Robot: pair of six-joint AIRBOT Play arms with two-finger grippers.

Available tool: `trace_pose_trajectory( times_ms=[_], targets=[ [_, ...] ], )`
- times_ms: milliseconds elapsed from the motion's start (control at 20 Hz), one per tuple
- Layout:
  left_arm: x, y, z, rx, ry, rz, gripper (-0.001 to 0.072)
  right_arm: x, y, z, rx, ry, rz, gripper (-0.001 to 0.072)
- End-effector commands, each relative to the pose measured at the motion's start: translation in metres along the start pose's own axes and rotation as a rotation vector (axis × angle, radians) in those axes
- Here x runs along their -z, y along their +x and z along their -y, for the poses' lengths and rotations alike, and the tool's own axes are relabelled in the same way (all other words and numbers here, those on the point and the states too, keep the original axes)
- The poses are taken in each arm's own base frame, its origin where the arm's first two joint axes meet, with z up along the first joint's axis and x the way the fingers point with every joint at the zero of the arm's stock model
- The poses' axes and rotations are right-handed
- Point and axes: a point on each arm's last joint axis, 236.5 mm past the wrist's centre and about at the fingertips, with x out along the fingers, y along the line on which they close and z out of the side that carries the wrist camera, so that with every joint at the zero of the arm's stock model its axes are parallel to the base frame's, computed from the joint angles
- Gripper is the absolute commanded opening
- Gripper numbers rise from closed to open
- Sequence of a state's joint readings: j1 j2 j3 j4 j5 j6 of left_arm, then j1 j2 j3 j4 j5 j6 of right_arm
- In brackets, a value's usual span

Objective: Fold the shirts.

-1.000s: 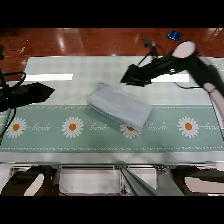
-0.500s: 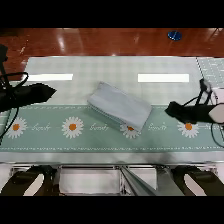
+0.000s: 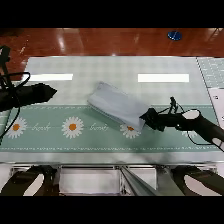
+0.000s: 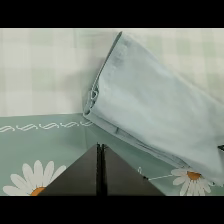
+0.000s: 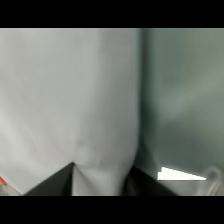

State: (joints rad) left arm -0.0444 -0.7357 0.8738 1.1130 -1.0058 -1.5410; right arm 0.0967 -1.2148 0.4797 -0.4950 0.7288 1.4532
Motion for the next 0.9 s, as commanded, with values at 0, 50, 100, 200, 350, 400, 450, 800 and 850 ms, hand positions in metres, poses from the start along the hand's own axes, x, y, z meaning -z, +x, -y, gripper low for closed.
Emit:
trace_pose_trajectory(
  times_ms=[0, 50, 100, 200, 350, 400, 450, 800, 850],
  targets=[
    [0.000, 0.000, 0.000, 0.000, 0.001, -0.001, 0.0018, -0.003, 0.021, -0.040, -0.143, -0.052, -0.105, 0.0119],
    [0.000, 0.000, 0.000, -0.001, 0.001, -0.001, 0.0018, -0.007, 0.018, -0.058, -0.179, -0.131, -0.122, 0.0025],
    [0.000, 0.000, 0.000, -0.001, 0.002, -0.001, 0.0018, -0.014, 0.013, -0.076, -0.198, -0.193, -0.120, 0.0025],
    [0.000, 0.001, 0.000, -0.001, 0.001, -0.001, 0.0018, -0.036, -0.004, -0.111, -0.175, -0.324, -0.088, 0.0025],
    [0.001, 0.004, 0.000, 0.004, -0.009, -0.010, 0.0018, -0.065, -0.043, -0.166, -0.076, -0.530, -0.014, 0.0025],
    [0.001, 0.005, -0.001, 0.003, -0.011, -0.014, 0.0018, -0.073, -0.059, -0.186, -0.054, -0.589, 0.021, 0.0024],
    [0.002, 0.007, -0.002, 0.001, -0.012, -0.018, 0.0018, -0.080, -0.078, -0.206, -0.043, -0.635, 0.059, 0.0025],
    [0.003, 0.016, -0.002, 0.013, -0.034, -0.036, 0.0019, -0.122, -0.218, -0.239, 0.102, -0.711, 0.267, 0.0025],
    [-0.002, 0.016, -0.001, 0.018, -0.039, -0.015, 0.0019, -0.129, -0.238, -0.233, 0.112, -0.686, 0.297, 0.0025]
  ],
)
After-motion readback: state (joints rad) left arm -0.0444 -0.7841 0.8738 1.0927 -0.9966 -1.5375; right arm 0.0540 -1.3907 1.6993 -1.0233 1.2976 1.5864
